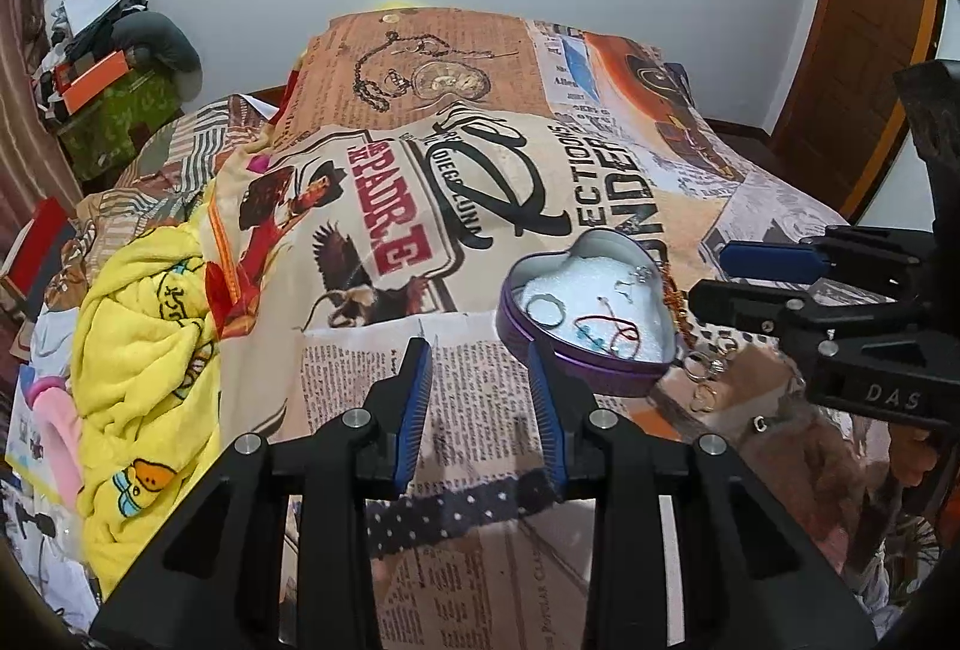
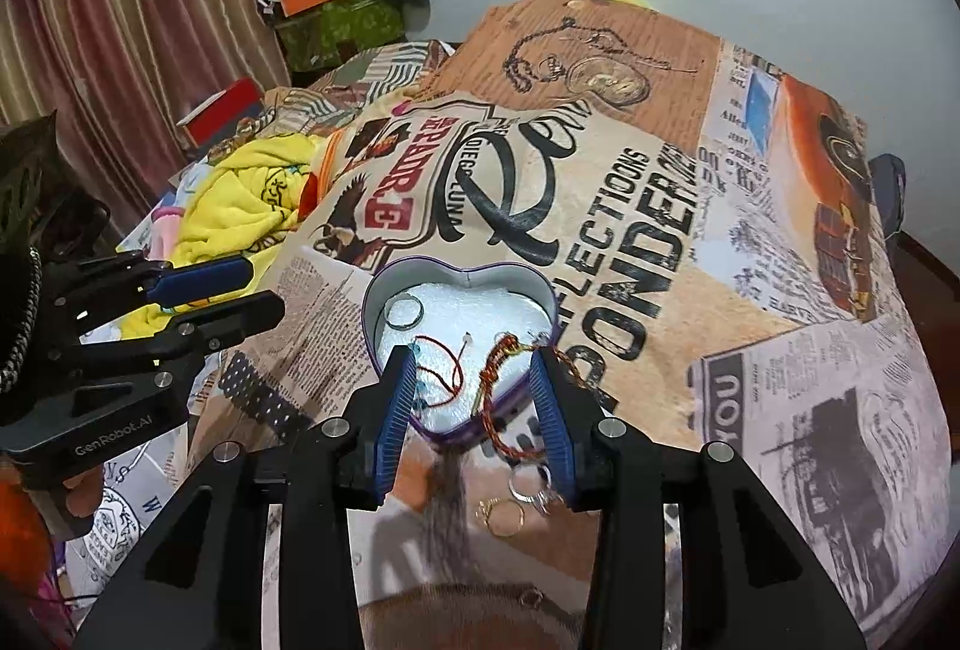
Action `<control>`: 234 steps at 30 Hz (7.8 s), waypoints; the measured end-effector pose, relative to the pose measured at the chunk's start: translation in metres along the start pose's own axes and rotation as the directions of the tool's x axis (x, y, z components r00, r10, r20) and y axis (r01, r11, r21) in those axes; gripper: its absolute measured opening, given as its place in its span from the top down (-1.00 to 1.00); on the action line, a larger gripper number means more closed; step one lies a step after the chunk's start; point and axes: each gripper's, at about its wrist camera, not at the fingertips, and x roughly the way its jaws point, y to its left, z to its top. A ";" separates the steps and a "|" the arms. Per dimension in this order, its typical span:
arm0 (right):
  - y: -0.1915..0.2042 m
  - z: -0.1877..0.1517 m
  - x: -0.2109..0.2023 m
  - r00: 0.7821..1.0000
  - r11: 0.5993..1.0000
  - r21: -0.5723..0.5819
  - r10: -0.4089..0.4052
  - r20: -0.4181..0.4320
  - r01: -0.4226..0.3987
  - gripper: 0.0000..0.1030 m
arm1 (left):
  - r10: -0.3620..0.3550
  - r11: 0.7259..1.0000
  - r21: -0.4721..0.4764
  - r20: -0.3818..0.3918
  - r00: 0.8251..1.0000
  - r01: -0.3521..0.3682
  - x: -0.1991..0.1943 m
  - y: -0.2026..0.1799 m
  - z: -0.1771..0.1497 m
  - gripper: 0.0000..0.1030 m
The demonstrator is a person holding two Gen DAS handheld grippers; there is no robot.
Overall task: Organize jewelry
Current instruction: 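Grasp a small silver charm with the right tool while the left tool moves toward the gold bracelet, then carry the gold bracelet into the tin with the left tool while the right tool holds the charm, then grasp a gold ring beside the tin with the left tool, then drop the gold ring into the tin with the left tool while the right tool drops the charm in, then withdraw both tools from the tin toward the remaining rings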
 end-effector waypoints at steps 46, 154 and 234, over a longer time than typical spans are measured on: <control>-0.024 -0.105 0.001 0.995 1.000 0.024 0.010 -0.101 -0.008 0.84 | -0.229 0.971 -0.102 -0.113 0.967 0.218 0.030 -0.066 -0.026 0.70; -0.023 -0.014 -0.023 0.989 0.998 0.035 0.048 0.143 -0.053 0.84 | -0.079 0.995 -0.054 0.030 0.996 0.080 0.013 -0.035 0.007 0.84; -0.101 -0.081 -0.036 0.997 0.986 0.156 -0.054 -0.054 0.062 0.52 | -0.182 0.977 0.074 -0.200 0.963 0.200 0.094 -0.130 -0.009 0.38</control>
